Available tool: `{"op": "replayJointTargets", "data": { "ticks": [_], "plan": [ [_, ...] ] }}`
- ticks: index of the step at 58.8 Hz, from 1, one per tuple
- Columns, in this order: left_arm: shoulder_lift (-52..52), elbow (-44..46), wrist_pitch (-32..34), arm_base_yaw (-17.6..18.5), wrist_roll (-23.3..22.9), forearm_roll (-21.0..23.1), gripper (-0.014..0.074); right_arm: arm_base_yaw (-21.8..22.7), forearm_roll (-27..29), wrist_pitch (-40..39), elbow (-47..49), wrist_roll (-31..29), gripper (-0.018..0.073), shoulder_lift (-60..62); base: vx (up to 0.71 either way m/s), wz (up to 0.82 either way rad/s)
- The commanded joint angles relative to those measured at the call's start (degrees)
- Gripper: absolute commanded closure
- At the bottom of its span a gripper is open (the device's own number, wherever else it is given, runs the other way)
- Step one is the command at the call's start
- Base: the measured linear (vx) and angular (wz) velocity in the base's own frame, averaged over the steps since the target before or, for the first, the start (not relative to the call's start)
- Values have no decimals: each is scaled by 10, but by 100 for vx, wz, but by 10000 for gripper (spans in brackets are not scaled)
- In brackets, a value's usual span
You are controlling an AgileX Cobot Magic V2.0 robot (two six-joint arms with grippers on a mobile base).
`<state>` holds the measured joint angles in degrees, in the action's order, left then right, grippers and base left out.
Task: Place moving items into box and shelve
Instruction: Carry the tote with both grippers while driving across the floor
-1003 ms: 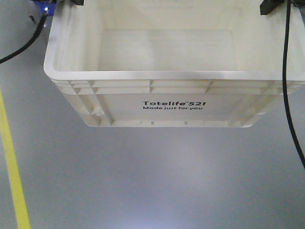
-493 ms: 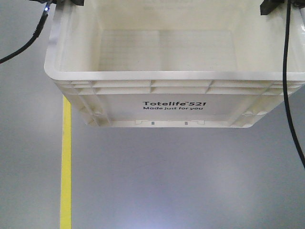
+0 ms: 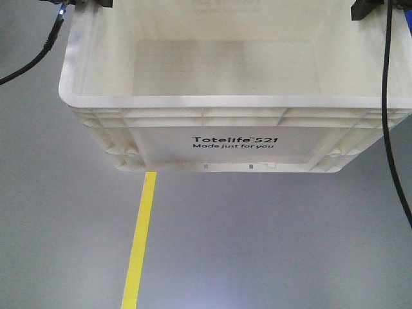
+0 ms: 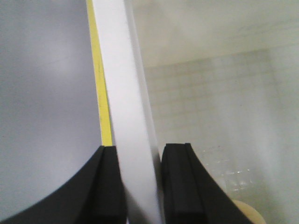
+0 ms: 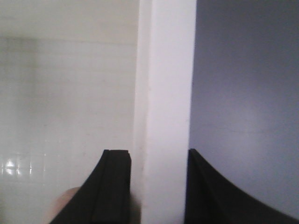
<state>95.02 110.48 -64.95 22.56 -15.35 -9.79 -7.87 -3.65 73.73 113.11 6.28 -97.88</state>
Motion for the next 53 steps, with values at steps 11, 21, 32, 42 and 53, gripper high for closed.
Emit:
{"op": "replayJointTargets", "data": {
  "ticks": [11,21,32,42,53],
  "plan": [
    [-40,22,45,-8,2,-75,594,11,-75,1,23,-8,564,37,30,43],
    [-40,22,45,-8,2,-75,594,11,-74,1,23,-8,564,37,32,33],
    [-40,22,45,-8,2,-75,594,11,-74,1,23,-8,564,37,35,26],
    [-40,22,45,-8,2,-75,594,11,-74,1,23,-8,564,37,39,20],
    [-40,22,45,-8,2,-75,594,11,-74,1,23,-8,564,37,43,12]
  ]
}}
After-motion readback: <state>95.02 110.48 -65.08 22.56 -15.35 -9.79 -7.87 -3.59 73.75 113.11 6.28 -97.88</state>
